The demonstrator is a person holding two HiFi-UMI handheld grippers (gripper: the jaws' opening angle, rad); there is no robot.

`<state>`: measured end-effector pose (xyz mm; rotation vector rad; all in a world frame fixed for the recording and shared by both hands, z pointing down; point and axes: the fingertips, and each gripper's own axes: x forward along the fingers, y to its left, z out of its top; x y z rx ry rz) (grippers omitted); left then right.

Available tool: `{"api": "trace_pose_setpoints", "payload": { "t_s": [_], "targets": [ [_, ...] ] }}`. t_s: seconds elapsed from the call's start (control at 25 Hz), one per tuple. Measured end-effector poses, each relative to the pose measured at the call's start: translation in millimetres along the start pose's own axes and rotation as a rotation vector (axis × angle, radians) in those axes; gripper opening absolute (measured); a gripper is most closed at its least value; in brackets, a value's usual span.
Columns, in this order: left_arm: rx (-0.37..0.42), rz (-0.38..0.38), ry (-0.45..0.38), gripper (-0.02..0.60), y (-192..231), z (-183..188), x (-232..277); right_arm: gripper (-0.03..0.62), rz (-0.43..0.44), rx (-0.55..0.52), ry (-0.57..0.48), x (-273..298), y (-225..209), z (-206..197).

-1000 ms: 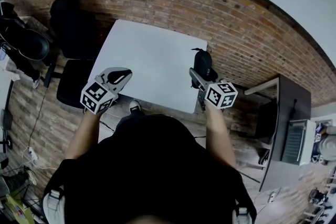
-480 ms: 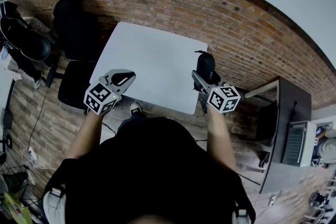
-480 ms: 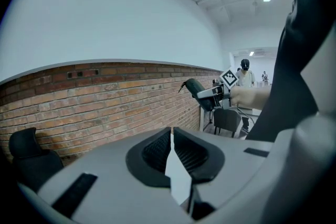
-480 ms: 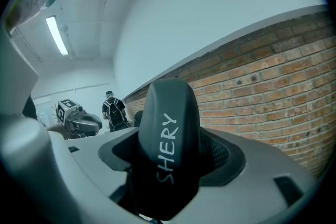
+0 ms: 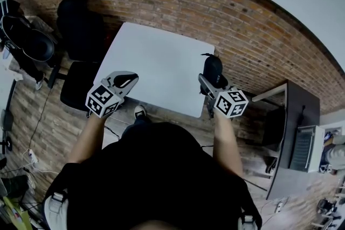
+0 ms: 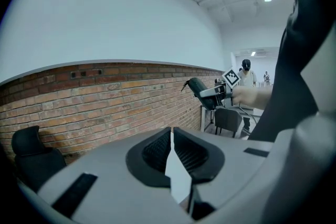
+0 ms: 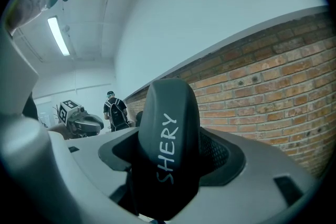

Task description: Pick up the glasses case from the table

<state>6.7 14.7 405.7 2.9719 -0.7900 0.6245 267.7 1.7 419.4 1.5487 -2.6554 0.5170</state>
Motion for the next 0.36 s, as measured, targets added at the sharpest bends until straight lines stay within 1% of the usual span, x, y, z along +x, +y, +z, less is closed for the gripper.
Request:
{"api": "trace_pose_setpoints", "payload": {
  "t_s": [0.36],
  "targets": [
    [-0.008, 0.001, 0.020, 0.025, -2.3, -9.1, -2.5, 0.336, 0.010, 0.003, 0.009, -1.9, 3.0, -5.6]
  ]
}}
